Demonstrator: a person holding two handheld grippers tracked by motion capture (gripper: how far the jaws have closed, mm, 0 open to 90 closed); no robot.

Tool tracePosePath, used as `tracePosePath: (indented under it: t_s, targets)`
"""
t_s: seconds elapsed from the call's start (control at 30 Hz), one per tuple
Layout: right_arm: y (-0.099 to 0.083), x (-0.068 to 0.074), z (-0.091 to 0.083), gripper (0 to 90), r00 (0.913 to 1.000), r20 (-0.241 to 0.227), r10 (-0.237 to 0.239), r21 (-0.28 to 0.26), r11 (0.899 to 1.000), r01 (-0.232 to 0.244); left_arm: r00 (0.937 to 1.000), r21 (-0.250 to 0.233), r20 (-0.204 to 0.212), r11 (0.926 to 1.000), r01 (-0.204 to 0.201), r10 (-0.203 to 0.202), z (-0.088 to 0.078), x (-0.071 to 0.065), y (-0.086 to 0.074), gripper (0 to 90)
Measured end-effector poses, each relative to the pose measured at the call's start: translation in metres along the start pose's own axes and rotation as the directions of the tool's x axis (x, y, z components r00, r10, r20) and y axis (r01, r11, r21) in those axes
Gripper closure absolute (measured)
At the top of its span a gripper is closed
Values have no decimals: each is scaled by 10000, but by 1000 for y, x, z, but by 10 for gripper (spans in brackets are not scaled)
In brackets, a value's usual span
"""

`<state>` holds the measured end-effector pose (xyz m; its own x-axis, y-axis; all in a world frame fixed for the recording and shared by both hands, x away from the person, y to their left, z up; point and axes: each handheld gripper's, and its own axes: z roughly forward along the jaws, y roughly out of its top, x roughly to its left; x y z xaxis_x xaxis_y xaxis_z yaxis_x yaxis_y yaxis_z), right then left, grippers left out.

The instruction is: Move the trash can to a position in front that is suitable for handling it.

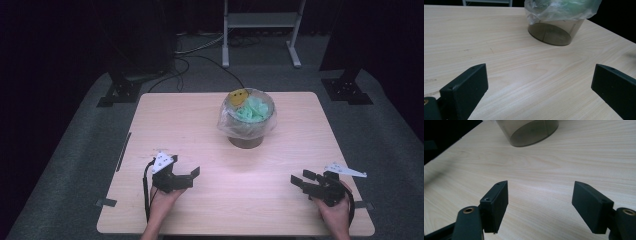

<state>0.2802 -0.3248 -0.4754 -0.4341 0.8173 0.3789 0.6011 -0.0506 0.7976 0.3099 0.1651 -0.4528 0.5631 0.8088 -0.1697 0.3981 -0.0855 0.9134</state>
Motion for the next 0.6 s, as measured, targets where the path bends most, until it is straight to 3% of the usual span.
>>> tracePosePath:
  t_s: [0.33,0.43,0.6]
  targets:
    - [3,-2,1,278,9998,-54,215,117,9997,-215,10000,-97,-36,9999,53,-53,2,5,4,0]
    - [12,2,2,276,9998,-98,196,77,9998,-195,9999,-91,40,9998,158,-158,4,6,4,0]
    - [36,9,5,276,10000,-24,78,11,10000,-78,9998,-51,203,10000,-26,27,8,3,6,0]
